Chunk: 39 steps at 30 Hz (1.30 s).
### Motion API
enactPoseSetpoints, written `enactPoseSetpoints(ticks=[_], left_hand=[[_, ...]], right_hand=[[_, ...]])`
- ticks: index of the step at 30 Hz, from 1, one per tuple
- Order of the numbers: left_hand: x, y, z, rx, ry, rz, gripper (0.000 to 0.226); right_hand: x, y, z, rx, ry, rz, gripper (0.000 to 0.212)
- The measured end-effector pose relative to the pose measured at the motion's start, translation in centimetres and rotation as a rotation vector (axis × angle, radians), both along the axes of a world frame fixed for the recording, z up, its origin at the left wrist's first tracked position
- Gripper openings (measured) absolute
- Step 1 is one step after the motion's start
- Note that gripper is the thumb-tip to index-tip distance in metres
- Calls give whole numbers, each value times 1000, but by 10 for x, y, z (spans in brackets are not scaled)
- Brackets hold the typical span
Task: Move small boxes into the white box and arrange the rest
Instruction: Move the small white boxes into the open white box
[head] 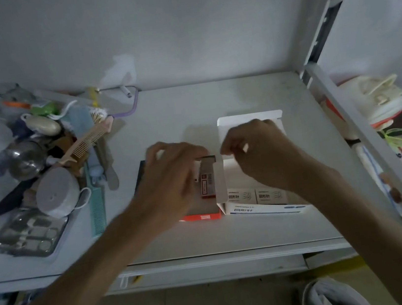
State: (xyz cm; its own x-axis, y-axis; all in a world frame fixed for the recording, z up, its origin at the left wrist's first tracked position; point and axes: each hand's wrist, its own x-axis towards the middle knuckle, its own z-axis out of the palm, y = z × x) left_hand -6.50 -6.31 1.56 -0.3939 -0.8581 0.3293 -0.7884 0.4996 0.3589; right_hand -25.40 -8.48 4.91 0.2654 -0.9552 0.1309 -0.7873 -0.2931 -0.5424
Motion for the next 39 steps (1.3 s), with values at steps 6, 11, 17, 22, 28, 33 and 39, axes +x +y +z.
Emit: enactPoseSetpoints(ticks=[6,11,17,22,28,33,39], left_hand=[[70,-14,-14,262,-200,28,60],[73,-26,-12,230,-280,1,60],[72,-32,-7,204,-310,5,45],[60,-31,-8,115,-200,87,40],[7,-25,16,150,69,-9,39],[-50,-22,36,185,42,-143,34],[-81,-29,24,129,-392,-156,45]], right_hand=[[53,-10,-22,139,177,103,32],[85,-14,-48,-1,387,102,44],[84,-18,-48,-37,331,69,31],[56,-11,-31,18,95,-86,32],[-25,13,21,29,11,-192,37],[-62,17,16,187,248,-150,51],[-68,15,-6,241,397,-99,50]])
